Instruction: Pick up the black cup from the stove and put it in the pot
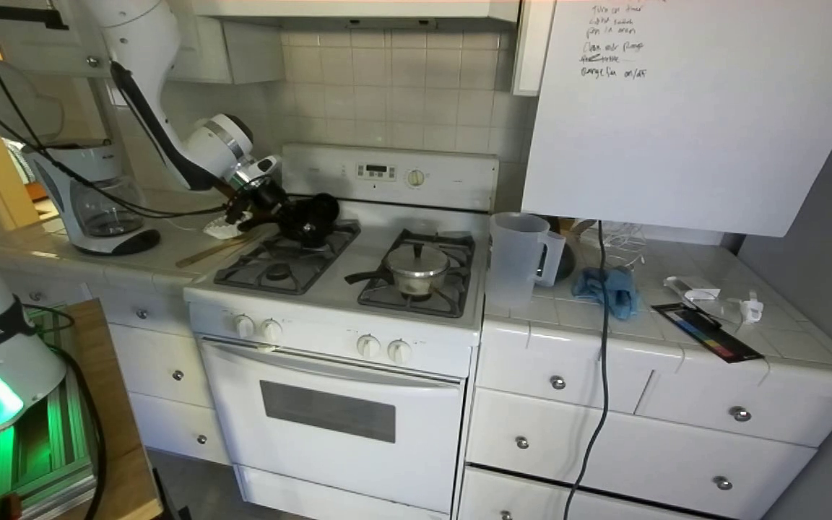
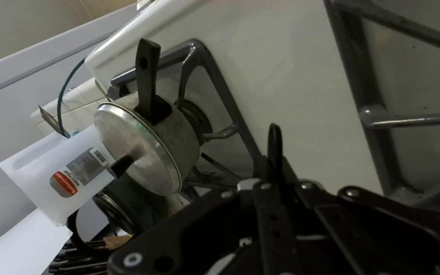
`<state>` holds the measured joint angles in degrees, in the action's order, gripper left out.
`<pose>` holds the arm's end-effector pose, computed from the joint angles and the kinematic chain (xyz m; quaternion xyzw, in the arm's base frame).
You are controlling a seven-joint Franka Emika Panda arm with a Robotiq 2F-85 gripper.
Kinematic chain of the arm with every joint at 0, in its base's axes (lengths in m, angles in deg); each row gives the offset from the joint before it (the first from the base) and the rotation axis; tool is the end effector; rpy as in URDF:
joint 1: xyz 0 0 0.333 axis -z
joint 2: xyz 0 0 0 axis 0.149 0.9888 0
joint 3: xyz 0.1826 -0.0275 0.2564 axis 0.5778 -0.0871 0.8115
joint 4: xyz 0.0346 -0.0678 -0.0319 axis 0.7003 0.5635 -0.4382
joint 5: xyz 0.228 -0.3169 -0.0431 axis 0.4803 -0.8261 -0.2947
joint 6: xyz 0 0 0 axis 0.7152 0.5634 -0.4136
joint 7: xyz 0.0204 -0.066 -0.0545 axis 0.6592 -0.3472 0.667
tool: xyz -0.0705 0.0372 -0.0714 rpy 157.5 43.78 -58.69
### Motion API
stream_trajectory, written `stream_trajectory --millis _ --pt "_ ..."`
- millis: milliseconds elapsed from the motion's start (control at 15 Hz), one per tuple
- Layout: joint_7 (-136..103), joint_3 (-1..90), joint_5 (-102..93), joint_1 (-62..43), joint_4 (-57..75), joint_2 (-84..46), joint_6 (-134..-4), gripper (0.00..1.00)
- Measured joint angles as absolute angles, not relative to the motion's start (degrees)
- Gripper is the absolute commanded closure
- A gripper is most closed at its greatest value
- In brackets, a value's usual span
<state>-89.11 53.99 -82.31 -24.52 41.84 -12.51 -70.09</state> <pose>0.5070 0.1882 0.1868 0.9169 0.0928 0.2392 0.3055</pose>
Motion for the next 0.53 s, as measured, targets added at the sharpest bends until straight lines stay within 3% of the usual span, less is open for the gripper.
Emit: stream_trajectory --millis 533 --pt "-84.3 57.1 -83.2 -24.7 39.4 -11.7 -67.4 0.99"
